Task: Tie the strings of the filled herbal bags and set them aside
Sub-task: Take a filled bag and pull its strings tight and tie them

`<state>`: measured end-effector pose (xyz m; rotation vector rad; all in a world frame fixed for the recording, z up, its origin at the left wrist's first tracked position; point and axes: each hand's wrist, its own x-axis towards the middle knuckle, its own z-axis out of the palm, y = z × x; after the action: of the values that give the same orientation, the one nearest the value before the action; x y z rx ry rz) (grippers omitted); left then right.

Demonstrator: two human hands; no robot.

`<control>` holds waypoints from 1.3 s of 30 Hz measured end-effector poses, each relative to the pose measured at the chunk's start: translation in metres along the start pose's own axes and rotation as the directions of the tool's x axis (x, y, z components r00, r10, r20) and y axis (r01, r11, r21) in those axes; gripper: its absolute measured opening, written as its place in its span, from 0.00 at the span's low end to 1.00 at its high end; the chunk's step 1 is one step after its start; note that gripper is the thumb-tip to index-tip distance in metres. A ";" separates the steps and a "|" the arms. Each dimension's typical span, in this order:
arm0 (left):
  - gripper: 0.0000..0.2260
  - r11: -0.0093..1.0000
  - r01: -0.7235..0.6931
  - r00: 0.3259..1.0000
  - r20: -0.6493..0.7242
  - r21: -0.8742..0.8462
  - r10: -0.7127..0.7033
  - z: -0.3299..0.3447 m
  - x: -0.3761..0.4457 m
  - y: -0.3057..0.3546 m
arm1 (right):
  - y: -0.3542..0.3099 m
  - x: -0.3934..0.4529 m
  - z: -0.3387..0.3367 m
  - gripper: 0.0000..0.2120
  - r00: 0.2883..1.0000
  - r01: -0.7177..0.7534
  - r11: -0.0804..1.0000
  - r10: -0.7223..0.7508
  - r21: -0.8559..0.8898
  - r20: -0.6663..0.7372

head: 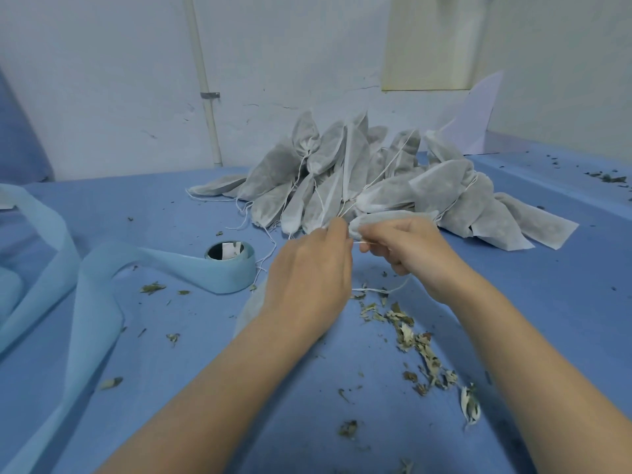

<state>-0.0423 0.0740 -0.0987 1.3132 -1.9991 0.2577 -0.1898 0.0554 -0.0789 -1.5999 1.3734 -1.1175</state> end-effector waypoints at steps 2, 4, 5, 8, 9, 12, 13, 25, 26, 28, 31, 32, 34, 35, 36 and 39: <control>0.08 0.995 0.057 0.998 -0.018 -0.075 -0.059 0.002 -0.002 -0.001 | -0.002 0.000 0.004 0.17 0.997 -0.066 0.997 0.067 0.050 -0.024; 0.06 0.962 0.161 0.986 0.004 -0.223 -0.164 0.006 -0.005 -0.001 | -0.003 0.000 0.008 0.18 0.989 -0.145 0.972 0.150 0.183 -0.014; 0.05 0.928 0.216 0.976 0.029 -0.304 -0.218 0.008 -0.006 -0.002 | -0.003 0.000 0.010 0.17 0.980 -0.193 0.942 0.196 0.274 0.015; 0.04 0.800 0.354 0.930 0.094 -0.484 -0.355 0.012 -0.011 -0.002 | -0.003 0.000 0.020 0.12 0.941 -0.336 0.745 0.297 0.576 0.164; 0.04 0.764 0.378 0.917 0.101 -0.523 -0.386 0.013 -0.012 -0.002 | -0.003 -0.001 0.024 0.11 0.931 -0.360 0.660 0.301 0.660 0.208; 0.04 0.703 0.388 0.900 0.079 -0.596 -0.430 0.014 -0.014 -0.002 | -0.002 -0.004 0.033 0.06 0.933 -0.345 0.456 0.261 0.820 0.247; 0.05 0.687 0.388 0.895 0.072 -0.615 -0.441 0.014 -0.015 -0.002 | -0.001 -0.004 0.036 0.05 0.940 -0.325 0.424 0.245 0.845 0.238; 0.02 0.556 0.419 0.844 0.082 -0.718 -0.530 0.013 -0.016 -0.005 | -0.003 -0.012 0.043 0.26 0.982 -0.161 0.913 0.110 0.375 0.152; 0.03 0.553 0.423 0.843 0.088 -0.717 -0.531 0.013 -0.016 -0.005 | -0.004 -0.013 0.042 0.27 0.987 -0.131 0.950 0.099 0.283 0.126; 0.03 0.559 0.435 0.839 0.091 -0.706 -0.537 0.014 -0.016 -0.005 | -0.005 -0.014 0.043 0.28 0.993 -0.082 0.983 0.066 0.163 0.101; 0.05 0.572 0.467 0.827 0.104 -0.674 -0.553 0.013 -0.014 -0.005 | -0.004 -0.015 0.044 0.27 0.997 -0.015 1.000 0.013 0.015 0.076; 0.07 0.567 0.481 0.820 0.114 -0.669 -0.561 0.013 -0.014 -0.004 | -0.003 -0.015 0.045 0.26 0.998 0.015 0.999 -0.013 -0.030 0.068; 0.09 0.553 0.503 0.805 0.127 -0.664 -0.580 0.012 -0.013 -0.004 | -0.002 -0.015 0.045 0.24 0.995 0.087 0.989 -0.081 -0.123 0.055; 0.10 0.548 0.509 0.799 0.129 -0.664 -0.587 0.011 -0.012 -0.004 | -0.002 -0.015 0.046 0.22 0.992 0.119 0.981 -0.113 -0.155 0.049; 0.10 0.542 0.513 0.796 0.132 -0.666 -0.591 0.010 -0.011 -0.004 | -0.001 -0.016 0.046 0.19 0.990 0.141 0.975 -0.136 -0.170 0.041; 0.08 0.518 0.515 0.795 0.155 -0.682 -0.586 0.009 -0.010 -0.004 | 0.000 -0.016 0.046 0.11 0.984 0.175 0.966 -0.177 -0.192 0.009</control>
<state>-0.0407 0.0751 -0.1125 1.2875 -1.2517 -0.6885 -0.1479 0.0704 -0.0977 -1.8898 1.4011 -1.1216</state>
